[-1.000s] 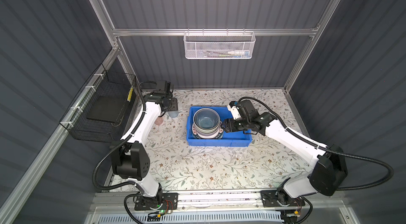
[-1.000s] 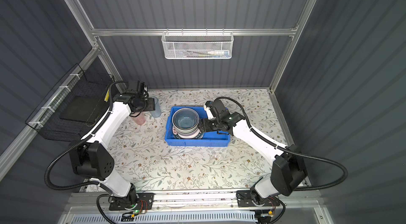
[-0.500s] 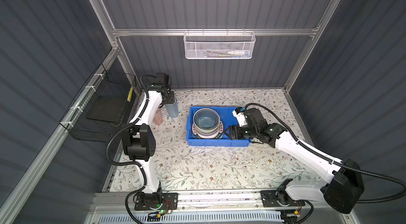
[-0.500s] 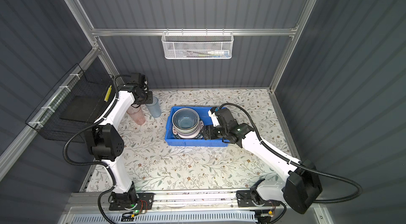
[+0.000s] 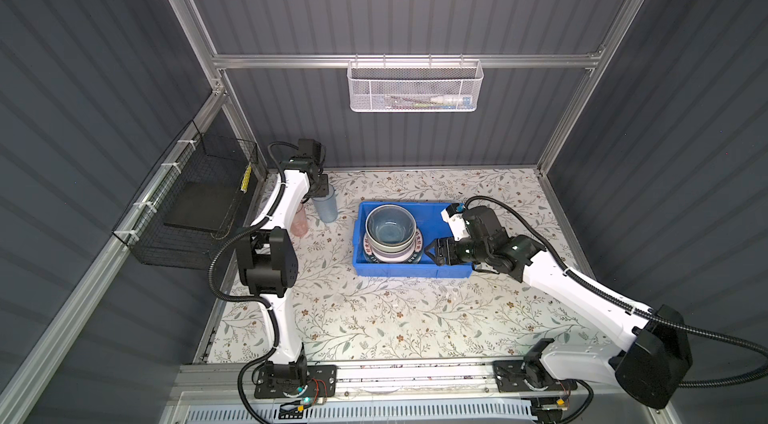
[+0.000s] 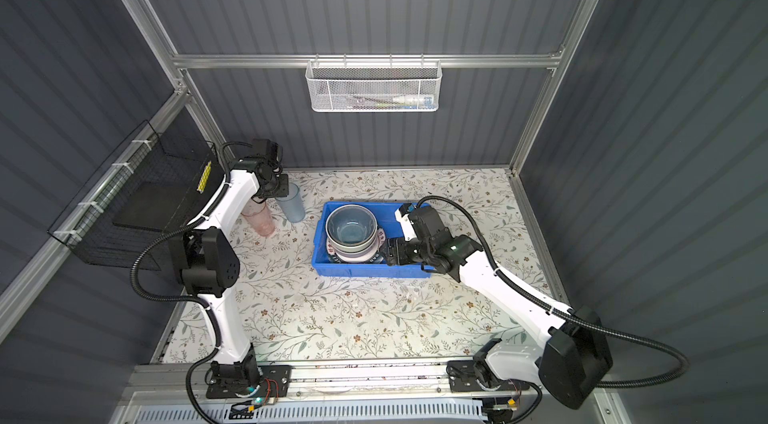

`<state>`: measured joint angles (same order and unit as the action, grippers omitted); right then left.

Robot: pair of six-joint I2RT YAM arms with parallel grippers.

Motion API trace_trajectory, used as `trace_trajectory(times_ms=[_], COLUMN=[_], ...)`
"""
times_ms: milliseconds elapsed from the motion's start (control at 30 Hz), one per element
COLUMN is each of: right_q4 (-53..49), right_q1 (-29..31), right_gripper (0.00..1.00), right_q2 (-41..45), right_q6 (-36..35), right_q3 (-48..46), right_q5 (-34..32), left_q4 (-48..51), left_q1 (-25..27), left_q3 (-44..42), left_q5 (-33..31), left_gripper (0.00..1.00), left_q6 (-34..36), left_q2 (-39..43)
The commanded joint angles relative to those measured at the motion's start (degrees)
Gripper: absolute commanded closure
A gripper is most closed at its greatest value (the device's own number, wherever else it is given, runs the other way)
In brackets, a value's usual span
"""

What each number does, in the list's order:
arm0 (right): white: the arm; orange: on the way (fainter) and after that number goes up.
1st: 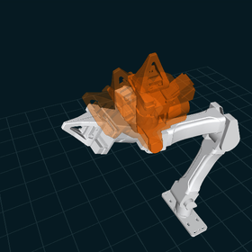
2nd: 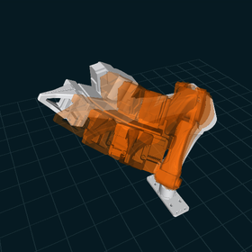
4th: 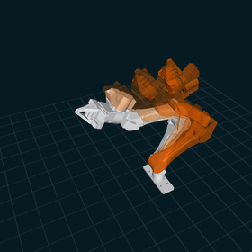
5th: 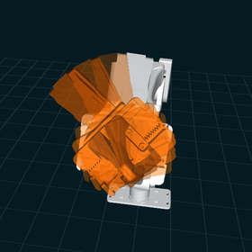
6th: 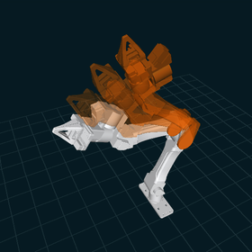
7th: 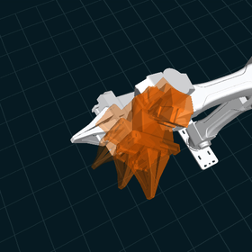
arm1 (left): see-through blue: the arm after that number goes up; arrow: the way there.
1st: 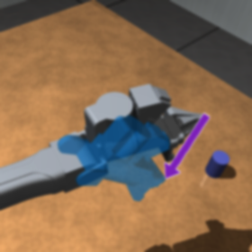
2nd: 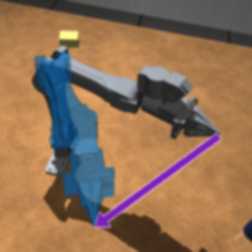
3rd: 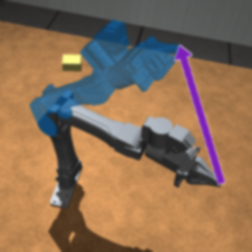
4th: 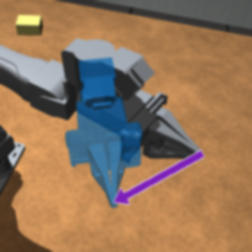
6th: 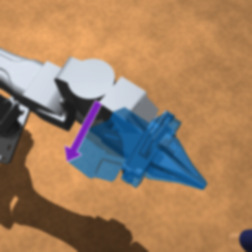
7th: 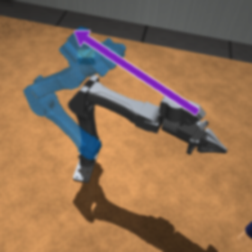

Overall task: Place the mixed dishes into the plastic bin
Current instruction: 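Lower the left gripper around the light blue cup while the right withdraws, then grasp the light blue cup with the left gripper and lift it over the bin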

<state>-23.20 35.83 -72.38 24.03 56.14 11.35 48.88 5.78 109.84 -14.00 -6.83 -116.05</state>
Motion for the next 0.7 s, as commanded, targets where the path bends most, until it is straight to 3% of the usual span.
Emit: trace_trajectory(times_ms=[0, 333, 667], right_q4=[0.09, -0.88, -0.88], right_q1=[0.26, 0.27, 0.23], right_gripper=[0.18, 0.18, 0.18], right_q2=[1.04, 3.12, 3.43], right_q6=[0.14, -0.13, 0.05], right_q3=[-0.32, -0.99, -1.30], right_q5=[-1.02, -2.17, -2.64], left_q4=[2.00, 2.57, 2.28], left_q1=[-0.42, -0.46, -0.51], left_q3=[1.51, 2.61, 1.54], left_q5=[-2.12, -1.15, 0.36], left_gripper=[0.61, 0.65, 0.78], left_q6=[2.15, 2.48, 2.44], left_q2=[-1.55, -3.86, -4.15])
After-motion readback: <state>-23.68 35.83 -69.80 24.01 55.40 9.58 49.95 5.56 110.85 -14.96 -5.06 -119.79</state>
